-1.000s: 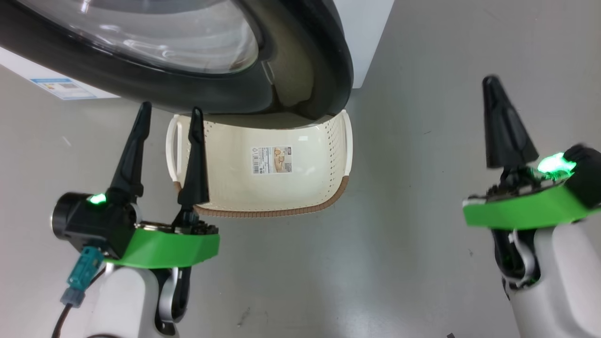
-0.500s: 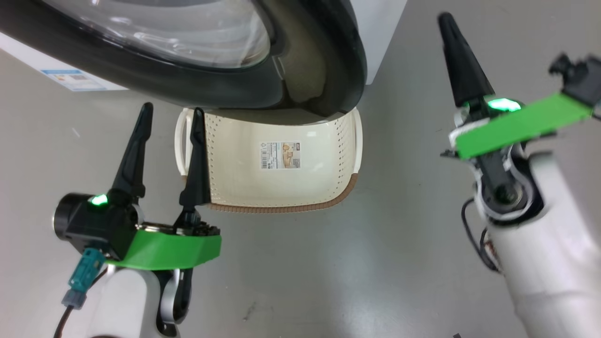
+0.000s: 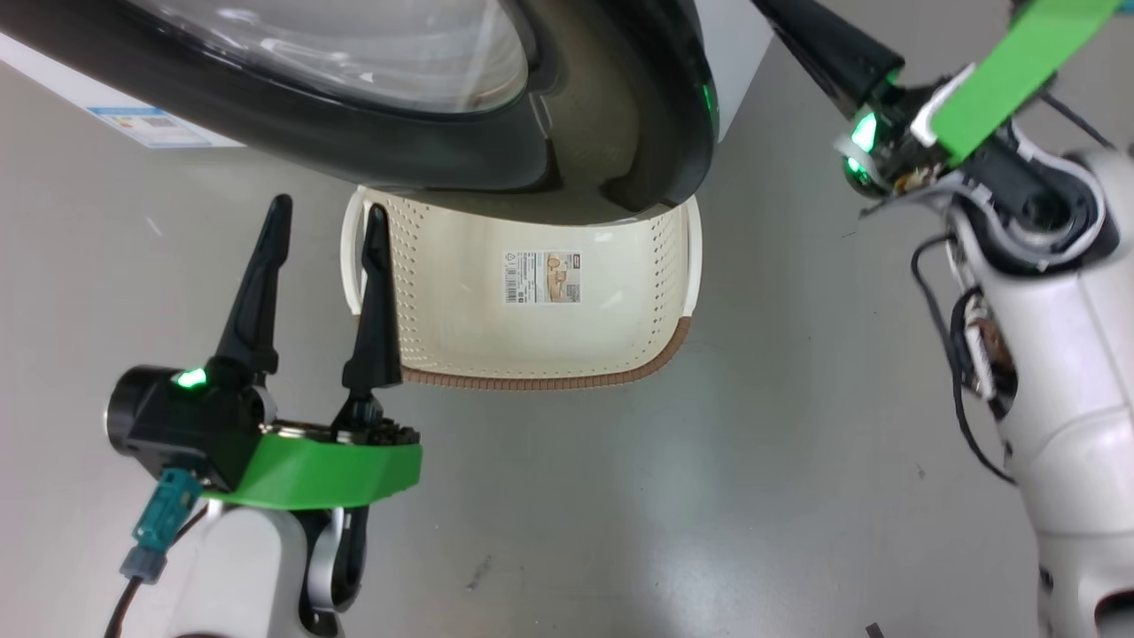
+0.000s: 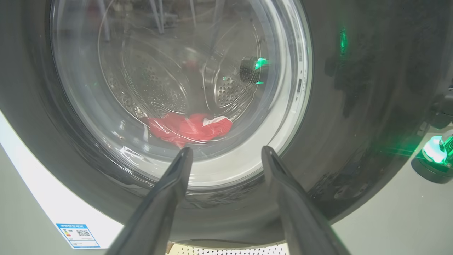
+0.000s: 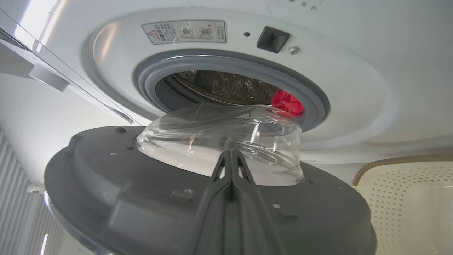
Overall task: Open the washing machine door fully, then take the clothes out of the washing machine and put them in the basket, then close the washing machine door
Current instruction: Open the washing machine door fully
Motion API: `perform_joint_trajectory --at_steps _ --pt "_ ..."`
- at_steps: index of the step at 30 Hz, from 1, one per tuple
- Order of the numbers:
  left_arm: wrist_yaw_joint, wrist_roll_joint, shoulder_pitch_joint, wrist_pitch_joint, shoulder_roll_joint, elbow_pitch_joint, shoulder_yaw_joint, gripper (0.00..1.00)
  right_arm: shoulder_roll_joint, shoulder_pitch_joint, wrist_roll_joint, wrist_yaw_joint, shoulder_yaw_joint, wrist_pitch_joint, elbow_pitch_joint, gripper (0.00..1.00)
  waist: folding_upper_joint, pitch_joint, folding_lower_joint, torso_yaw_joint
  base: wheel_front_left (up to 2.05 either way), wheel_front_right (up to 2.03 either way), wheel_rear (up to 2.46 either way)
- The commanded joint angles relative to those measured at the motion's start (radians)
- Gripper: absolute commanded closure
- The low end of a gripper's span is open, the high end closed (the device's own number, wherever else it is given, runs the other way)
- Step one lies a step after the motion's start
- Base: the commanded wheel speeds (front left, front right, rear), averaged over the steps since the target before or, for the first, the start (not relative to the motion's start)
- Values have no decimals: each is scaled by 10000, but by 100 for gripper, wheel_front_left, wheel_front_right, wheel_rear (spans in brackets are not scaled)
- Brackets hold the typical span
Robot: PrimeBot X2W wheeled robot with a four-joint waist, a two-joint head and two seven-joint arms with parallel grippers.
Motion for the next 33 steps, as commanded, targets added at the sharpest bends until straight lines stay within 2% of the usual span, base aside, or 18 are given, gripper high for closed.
perform_joint_trajectory --at_steps 1,6,16,33 --pt "58 -108 91 -76 191 -291 239 0 139 -323 380 50 76 440 -27 100 -1 44 0 26 0 0 0" --pt "69 -146 18 -76 191 -283 156 0 82 -1051 1447 50 163 1868 728 100 -1 142 0 134 0 0 0" --pt "102 -174 12 -76 191 -172 141 0 -237 -1564 2477 50 563 3170 1195 100 -1 147 0 330 0 0 0" --pt "149 -206 203 -76 191 68 142 0 -565 -870 3164 50 1949 3576 920 100 -1 -393 0 408 0 0 0"
